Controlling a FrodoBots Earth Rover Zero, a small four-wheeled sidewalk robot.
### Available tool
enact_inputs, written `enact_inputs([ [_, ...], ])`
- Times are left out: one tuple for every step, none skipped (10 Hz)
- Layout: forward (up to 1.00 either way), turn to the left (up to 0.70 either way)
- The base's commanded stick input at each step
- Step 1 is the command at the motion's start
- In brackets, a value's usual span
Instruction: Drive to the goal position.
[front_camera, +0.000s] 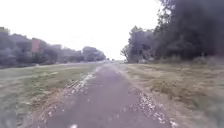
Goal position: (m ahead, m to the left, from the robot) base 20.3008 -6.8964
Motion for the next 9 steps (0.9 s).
enact_inputs([
  [0.45, 0.00],
  [0.45, 0.00],
  [0.45, 0.00],
  [0.45, 0.00],
  [0.45, 0.00],
  [0.45, 0.00],
  [0.45, 0.00],
  [0.45, 0.00],
  [0.45, 0.00],
])
